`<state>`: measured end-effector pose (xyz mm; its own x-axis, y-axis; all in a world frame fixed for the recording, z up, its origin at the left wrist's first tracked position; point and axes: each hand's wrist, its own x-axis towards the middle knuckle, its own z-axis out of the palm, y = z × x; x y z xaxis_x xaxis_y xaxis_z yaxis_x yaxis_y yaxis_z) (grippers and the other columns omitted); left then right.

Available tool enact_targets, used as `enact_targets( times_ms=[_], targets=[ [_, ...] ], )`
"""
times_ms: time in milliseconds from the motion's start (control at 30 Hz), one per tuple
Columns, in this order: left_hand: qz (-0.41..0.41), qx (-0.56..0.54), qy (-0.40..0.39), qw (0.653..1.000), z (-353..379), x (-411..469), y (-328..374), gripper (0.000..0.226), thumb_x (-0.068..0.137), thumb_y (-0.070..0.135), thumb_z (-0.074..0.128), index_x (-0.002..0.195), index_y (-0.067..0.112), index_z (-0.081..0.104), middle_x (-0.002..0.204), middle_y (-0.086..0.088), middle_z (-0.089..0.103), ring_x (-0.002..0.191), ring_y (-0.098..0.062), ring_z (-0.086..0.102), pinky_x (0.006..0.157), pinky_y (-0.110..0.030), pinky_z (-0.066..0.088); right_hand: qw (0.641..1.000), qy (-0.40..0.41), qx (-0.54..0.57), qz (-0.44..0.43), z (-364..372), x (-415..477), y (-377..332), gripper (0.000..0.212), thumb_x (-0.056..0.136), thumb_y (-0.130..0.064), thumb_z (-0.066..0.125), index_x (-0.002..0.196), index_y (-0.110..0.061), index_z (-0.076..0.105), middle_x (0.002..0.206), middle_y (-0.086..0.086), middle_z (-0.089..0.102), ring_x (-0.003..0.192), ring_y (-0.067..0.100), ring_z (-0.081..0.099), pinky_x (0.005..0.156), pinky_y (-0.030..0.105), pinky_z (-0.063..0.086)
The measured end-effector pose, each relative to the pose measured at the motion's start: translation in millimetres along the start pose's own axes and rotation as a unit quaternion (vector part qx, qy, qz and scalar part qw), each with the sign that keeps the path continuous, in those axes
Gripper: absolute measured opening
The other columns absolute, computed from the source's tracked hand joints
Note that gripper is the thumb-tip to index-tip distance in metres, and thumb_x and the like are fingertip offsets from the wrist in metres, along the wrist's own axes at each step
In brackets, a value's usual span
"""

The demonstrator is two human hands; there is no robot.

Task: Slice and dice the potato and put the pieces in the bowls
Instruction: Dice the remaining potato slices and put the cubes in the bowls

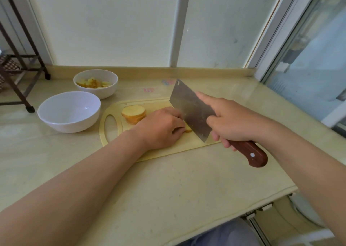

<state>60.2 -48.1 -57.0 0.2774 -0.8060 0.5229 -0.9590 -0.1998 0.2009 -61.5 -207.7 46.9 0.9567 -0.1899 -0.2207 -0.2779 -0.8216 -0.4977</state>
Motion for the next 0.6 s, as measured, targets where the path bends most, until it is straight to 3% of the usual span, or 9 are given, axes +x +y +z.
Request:
enact_targets(
  times_ms=[167,267,367,600],
  targets=[
    [0.004,-0.006,0.009,1.0,-0.7,-0.7,0.2,0.016,0.086,0.018,0.062,0.079,0.014,0.075,0.083,0.001,0.064,0.074,-0.017,0.056,0.064,-0.027,0.048,1.0,-0.013,-0.028,0.001,0.7,-6.8,-6.0,0.081,0.101,-0.01,0.036,0.16,-0.056,0.005,0.087,0.015,0.067,0.046,0.018,0.062,0.046,0.035,0.057],
    [0.001,-0.008,0.001,1.0,1.4,-0.6,-0.6,0.021,0.087,0.021,0.057,0.079,0.014,0.076,0.083,-0.001,0.065,0.074,-0.019,0.057,0.063,-0.03,0.049,0.997,-0.021,-0.073,0.001,7.4,-8.5,-14.4,0.08,0.103,-0.012,0.035,0.161,-0.053,-0.002,0.086,0.008,0.059,0.042,0.015,0.062,0.048,0.039,0.061],
    [0.001,-0.009,-0.007,1.0,3.0,0.2,-3.1,0.029,0.086,0.026,0.051,0.081,0.014,0.076,0.084,-0.002,0.066,0.075,-0.021,0.06,0.063,-0.034,0.051,0.994,-0.006,-0.114,-0.001,20.5,6.1,-24.7,0.082,0.103,-0.012,0.036,0.162,-0.045,-0.01,0.081,0.009,0.063,0.046,0.017,0.066,0.047,0.035,0.06],
    [0.003,-0.004,0.011,1.0,-3.7,-3.9,-1.5,0.021,0.082,0.019,0.058,0.075,0.012,0.076,0.079,-0.003,0.067,0.071,-0.021,0.06,0.061,-0.029,0.049,0.998,0.01,-0.064,0.0,17.3,44.7,-36.4,0.086,0.099,-0.007,0.037,0.164,-0.043,-0.005,0.084,0.01,0.067,0.052,0.019,0.066,0.045,0.028,0.054]
  ],
)
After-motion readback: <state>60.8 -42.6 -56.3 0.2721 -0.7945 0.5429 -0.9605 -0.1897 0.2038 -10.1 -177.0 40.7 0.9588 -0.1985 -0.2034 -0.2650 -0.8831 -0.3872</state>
